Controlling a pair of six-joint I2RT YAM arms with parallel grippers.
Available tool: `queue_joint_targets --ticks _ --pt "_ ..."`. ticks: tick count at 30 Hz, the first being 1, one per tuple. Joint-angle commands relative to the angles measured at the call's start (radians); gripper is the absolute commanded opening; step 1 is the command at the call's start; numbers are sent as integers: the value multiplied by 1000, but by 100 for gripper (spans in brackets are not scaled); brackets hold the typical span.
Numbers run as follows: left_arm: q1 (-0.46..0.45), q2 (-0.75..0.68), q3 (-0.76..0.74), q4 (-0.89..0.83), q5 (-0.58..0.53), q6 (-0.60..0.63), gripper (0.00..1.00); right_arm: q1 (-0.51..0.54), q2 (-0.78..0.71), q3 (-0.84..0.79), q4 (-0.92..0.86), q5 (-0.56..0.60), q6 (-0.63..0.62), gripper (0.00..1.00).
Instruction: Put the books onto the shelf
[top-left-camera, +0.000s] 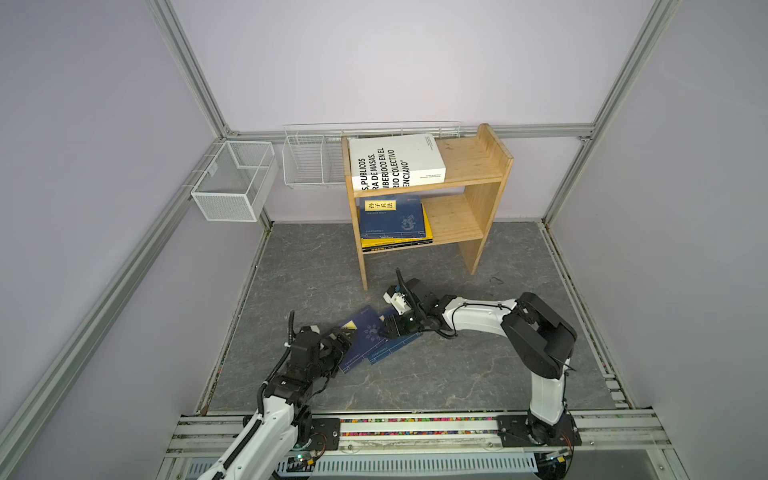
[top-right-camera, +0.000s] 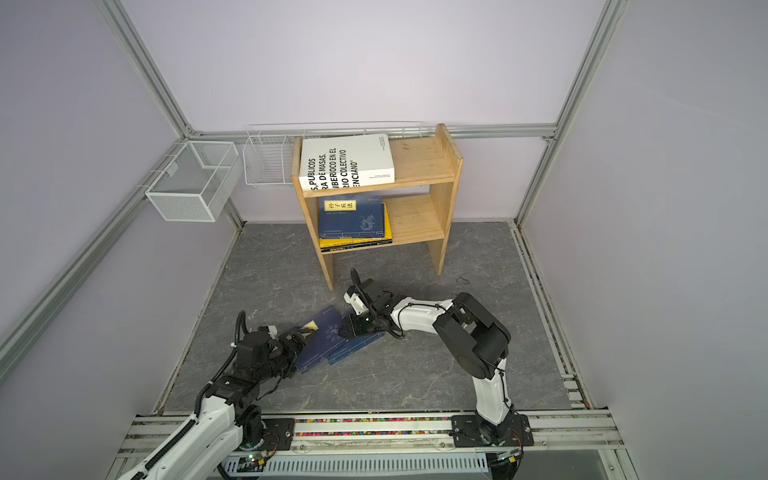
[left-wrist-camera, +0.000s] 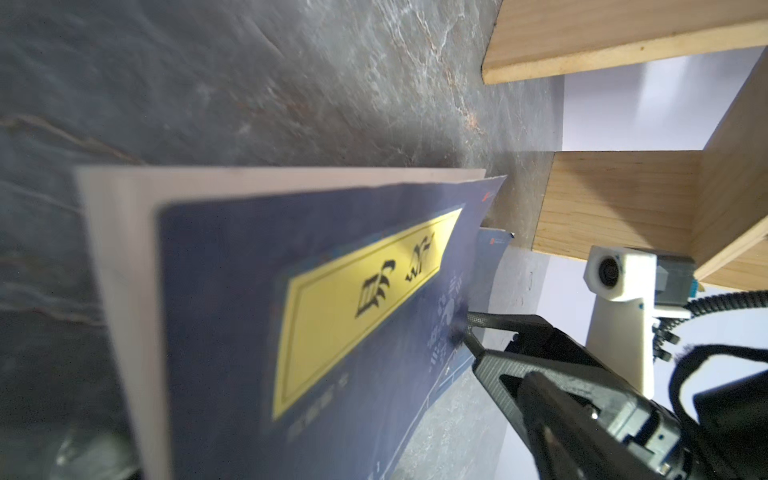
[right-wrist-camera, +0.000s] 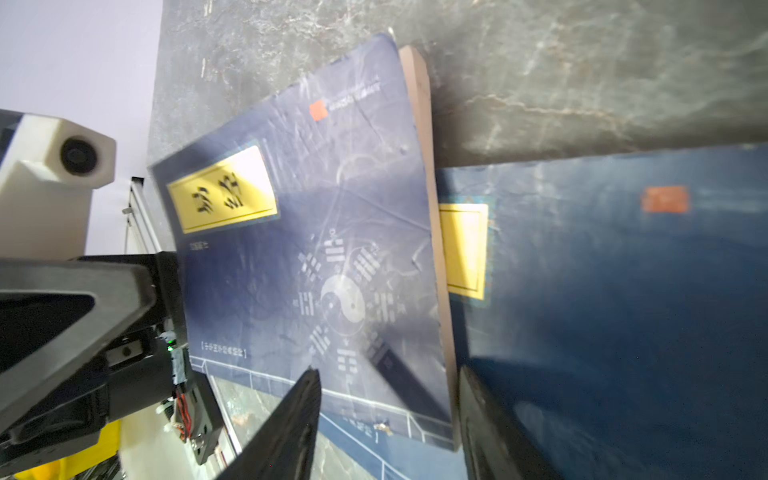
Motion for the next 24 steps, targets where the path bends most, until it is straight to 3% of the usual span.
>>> queue_joint_targets --ticks 1,8,18,22,24 --pt "1 -42 15 116 8 -44 95 14 98 -11 -53 -30 25 54" --pt "-1 -163 68 148 -37 -88 91 14 135 -11 -33 -31 47 51" --pt "0 -73 143 19 -29 -18 33 3 100 -17 -30 21 63 51" --pt "-1 -57 218 -83 -38 109 20 -22 47 -46 11 30 96 52" --pt "1 -44 279 -150 -44 231 15 -46 -14 -76 44 22 124 54"
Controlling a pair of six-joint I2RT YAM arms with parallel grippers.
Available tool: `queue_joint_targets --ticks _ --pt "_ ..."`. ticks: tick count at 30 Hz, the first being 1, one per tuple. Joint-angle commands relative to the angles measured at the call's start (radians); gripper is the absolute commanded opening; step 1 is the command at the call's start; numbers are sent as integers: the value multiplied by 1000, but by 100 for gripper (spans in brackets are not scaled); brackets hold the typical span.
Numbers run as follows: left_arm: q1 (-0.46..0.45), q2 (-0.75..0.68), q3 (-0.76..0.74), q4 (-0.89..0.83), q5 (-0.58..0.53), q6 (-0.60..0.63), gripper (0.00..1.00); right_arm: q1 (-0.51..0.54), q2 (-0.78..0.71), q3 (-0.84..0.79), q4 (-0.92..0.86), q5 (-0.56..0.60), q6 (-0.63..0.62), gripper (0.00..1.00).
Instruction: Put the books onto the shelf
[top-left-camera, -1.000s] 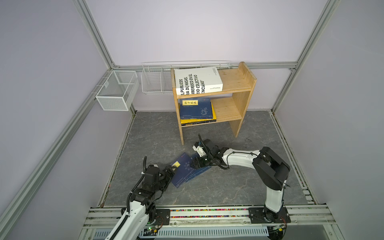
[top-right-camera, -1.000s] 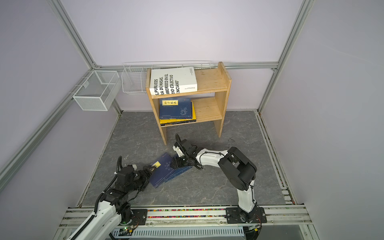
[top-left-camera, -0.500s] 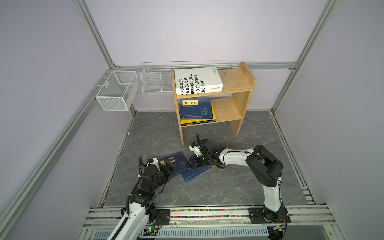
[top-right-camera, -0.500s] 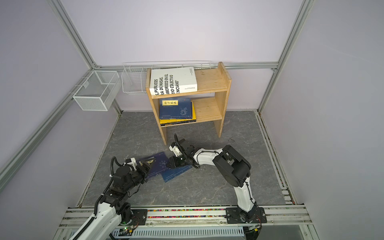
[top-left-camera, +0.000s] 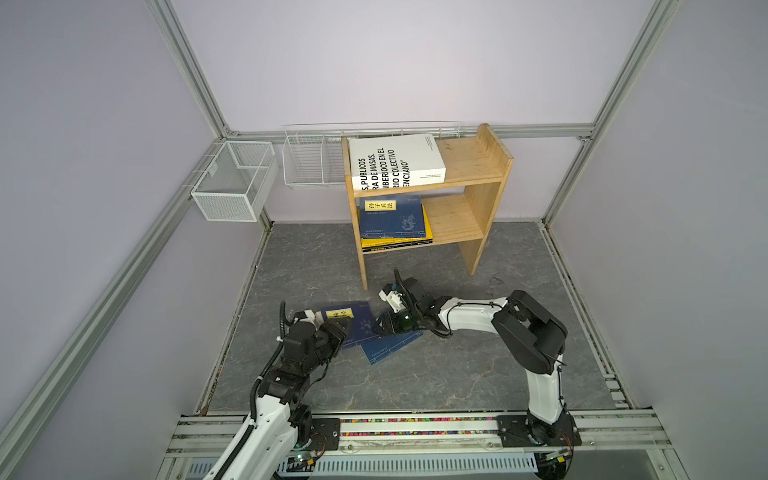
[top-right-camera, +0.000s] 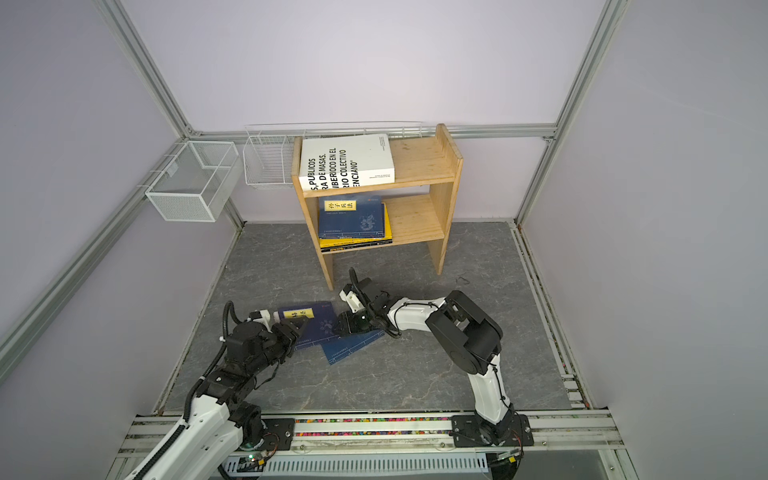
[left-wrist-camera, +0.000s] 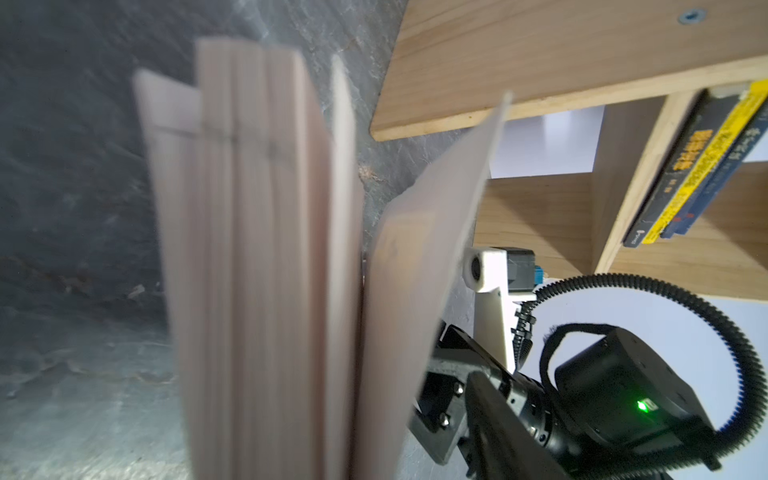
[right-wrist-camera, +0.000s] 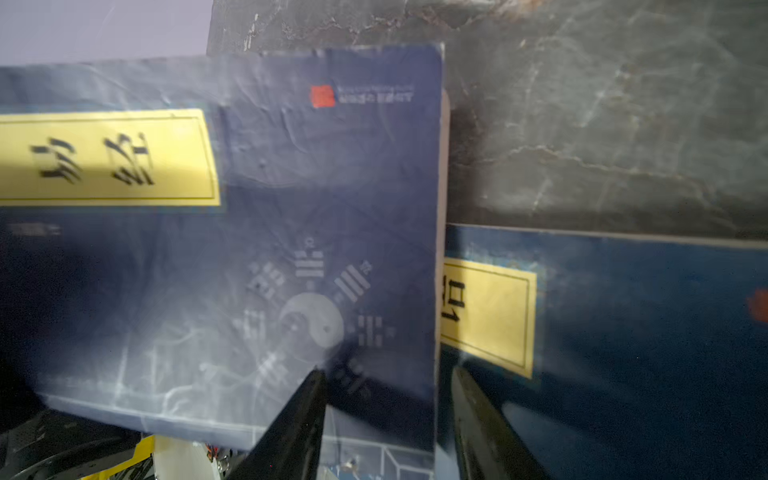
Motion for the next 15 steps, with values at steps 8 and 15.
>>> queue_joint_targets --ticks 8,15 --pt "-70 134 349 -234 -10 556 0 -173 -374 -118 -79 -34 123 81" --pt "-367 269 470 -252 -205 743 0 -244 -561 -97 -192 -115 173 96"
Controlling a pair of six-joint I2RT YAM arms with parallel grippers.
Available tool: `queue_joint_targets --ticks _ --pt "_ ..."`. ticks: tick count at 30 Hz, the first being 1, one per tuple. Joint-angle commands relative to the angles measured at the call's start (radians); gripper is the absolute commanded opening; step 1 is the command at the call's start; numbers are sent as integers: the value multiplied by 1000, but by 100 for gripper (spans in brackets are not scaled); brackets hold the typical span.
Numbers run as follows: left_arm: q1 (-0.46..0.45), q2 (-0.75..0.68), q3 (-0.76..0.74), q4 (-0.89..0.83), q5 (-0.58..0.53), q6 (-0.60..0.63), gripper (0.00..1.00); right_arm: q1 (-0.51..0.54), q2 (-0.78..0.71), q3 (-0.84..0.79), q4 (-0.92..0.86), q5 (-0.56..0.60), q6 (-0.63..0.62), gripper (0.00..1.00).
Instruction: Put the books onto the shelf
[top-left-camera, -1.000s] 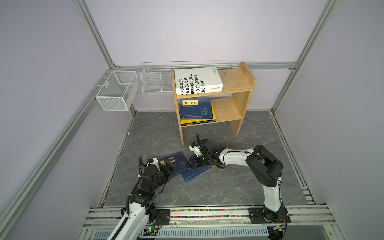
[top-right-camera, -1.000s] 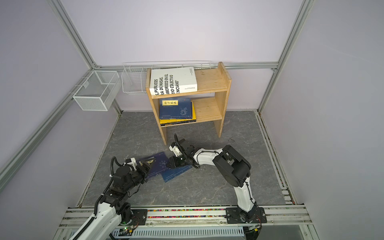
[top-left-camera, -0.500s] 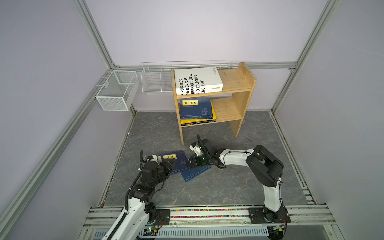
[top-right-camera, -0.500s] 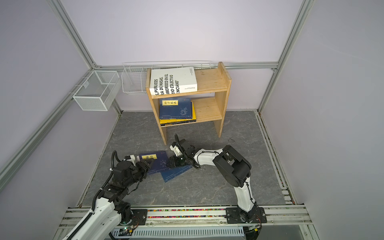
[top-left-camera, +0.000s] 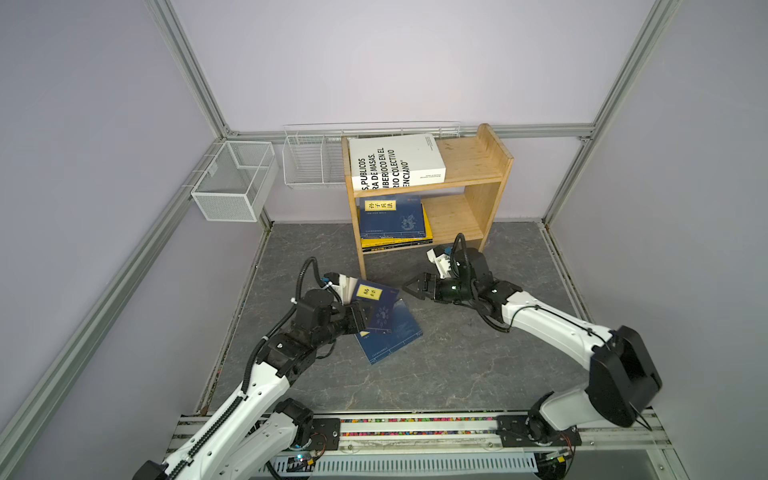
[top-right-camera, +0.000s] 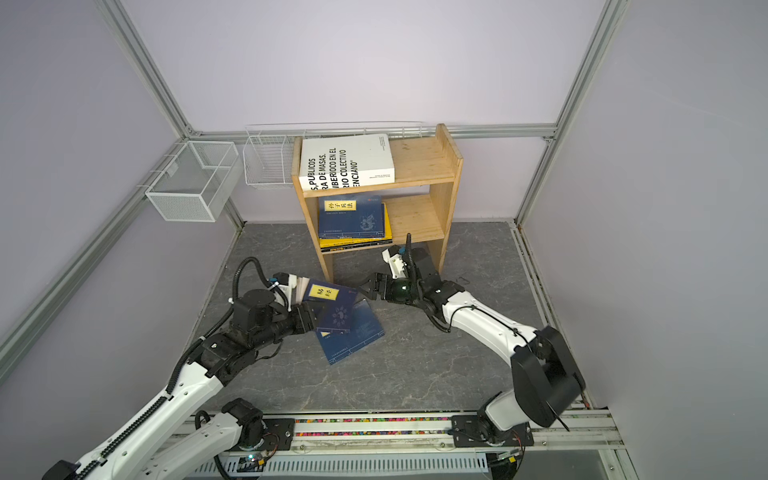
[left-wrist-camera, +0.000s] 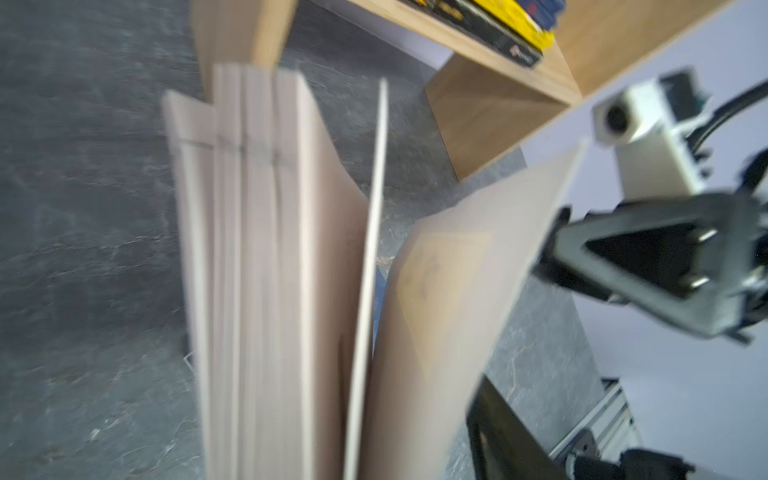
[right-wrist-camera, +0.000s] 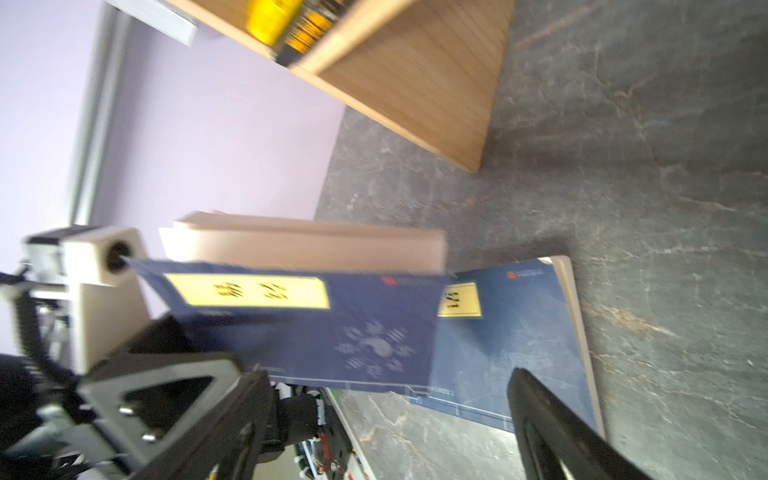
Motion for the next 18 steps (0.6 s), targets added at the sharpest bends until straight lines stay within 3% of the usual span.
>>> queue_joint_targets --ticks 1,7,12,18 --pt "-106 29 55 -21 -140 169 0 -31 -34 -7 -77 -100 70 96" --pt "-278 49 56 59 -350 303 0 -110 -116 -85 -86 -251 219 99" --pt "-365 122 55 164 -493 424 0 -122 -166 -55 -243 -313 226 100" --pt "-476 218 21 327 -689 548 0 -164 -184 -85 -300 -366 261 99"
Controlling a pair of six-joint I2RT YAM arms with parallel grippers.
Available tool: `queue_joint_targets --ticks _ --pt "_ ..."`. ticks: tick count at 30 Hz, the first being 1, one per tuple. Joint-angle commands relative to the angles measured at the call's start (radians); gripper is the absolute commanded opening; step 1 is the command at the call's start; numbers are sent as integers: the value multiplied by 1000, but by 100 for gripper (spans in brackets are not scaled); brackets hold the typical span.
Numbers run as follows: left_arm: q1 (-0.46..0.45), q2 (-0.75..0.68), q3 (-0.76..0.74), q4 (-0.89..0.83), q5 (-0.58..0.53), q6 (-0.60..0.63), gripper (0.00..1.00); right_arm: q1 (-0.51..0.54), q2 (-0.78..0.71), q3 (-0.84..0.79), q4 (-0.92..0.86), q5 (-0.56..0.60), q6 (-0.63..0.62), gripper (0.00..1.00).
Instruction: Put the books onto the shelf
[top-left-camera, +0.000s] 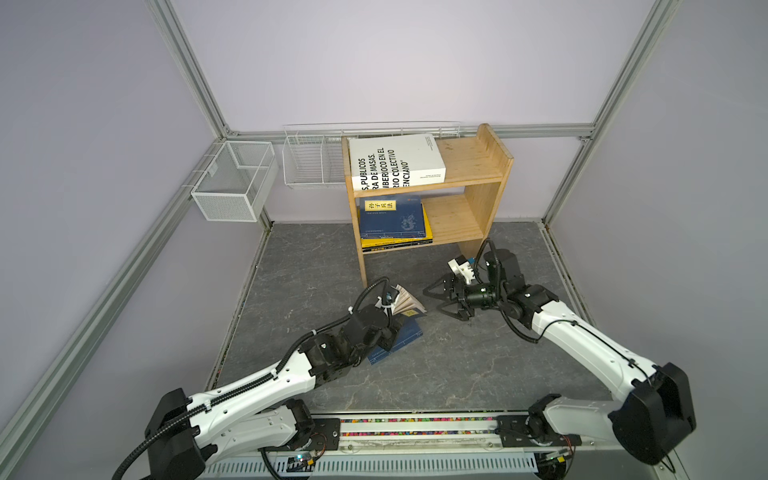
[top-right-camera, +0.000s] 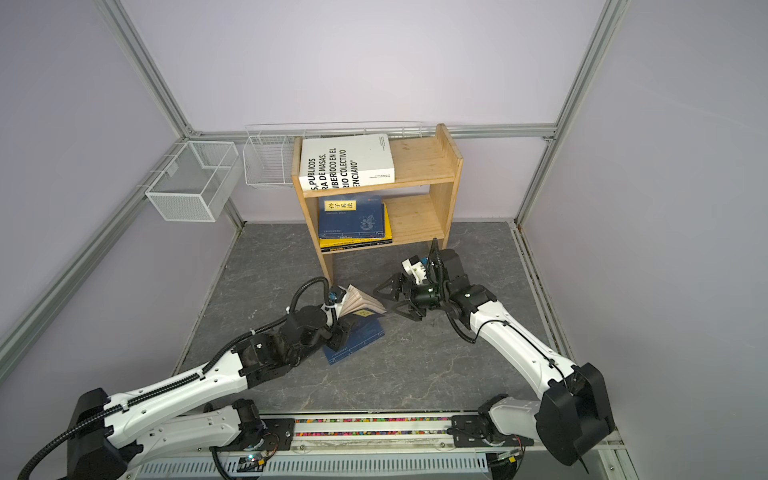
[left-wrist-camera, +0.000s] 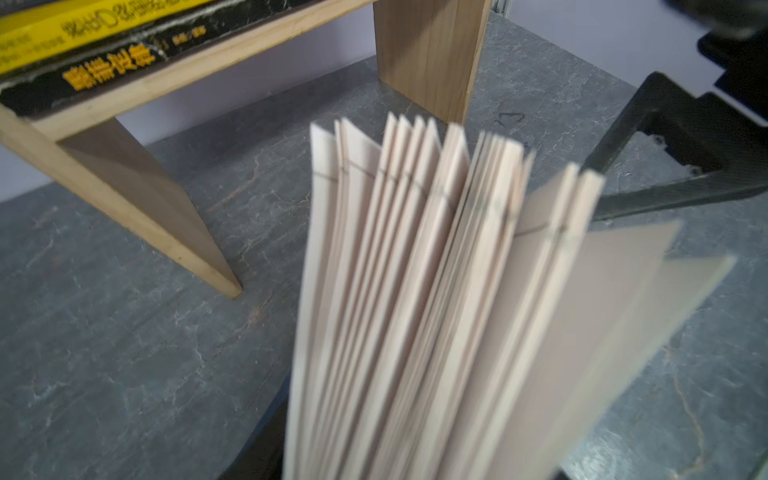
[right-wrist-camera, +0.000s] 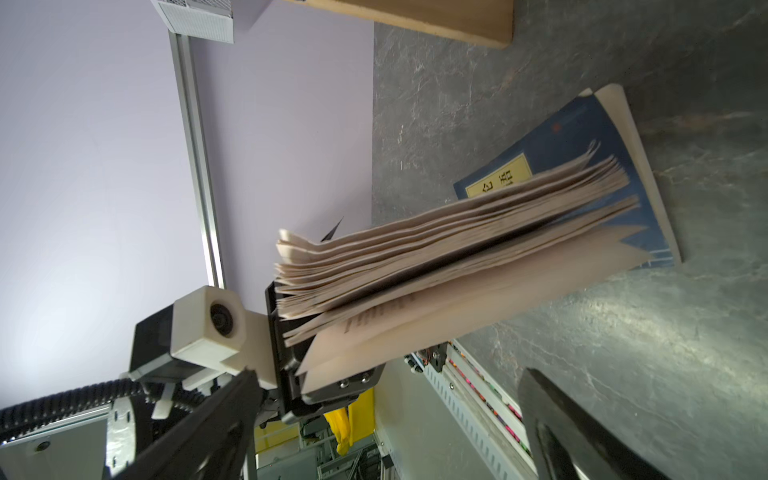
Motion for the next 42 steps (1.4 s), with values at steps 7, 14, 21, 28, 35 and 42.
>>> queue_joint_targets --ticks 7,14,21,28,35,42 --pt "-158 100 -9 291 -341 242 0 -72 0 -74 23 -118 131 99" --pt "-235 196 2 410 -401 322 0 -72 8 -89 120 -140 231 95" --pt "-303 253 5 486 -437 370 0 -72 23 -123 190 -137 285 99" --pt "-367 329 17 520 -476 482 0 -73 72 -110 173 -157 265 80" --pt "-428 464 11 729 -632 651 0 -80 114 -69 1 -178 146 63" --pt "-436 487 -23 852 -622 746 0 -118 177 -48 -28 -206 69 49"
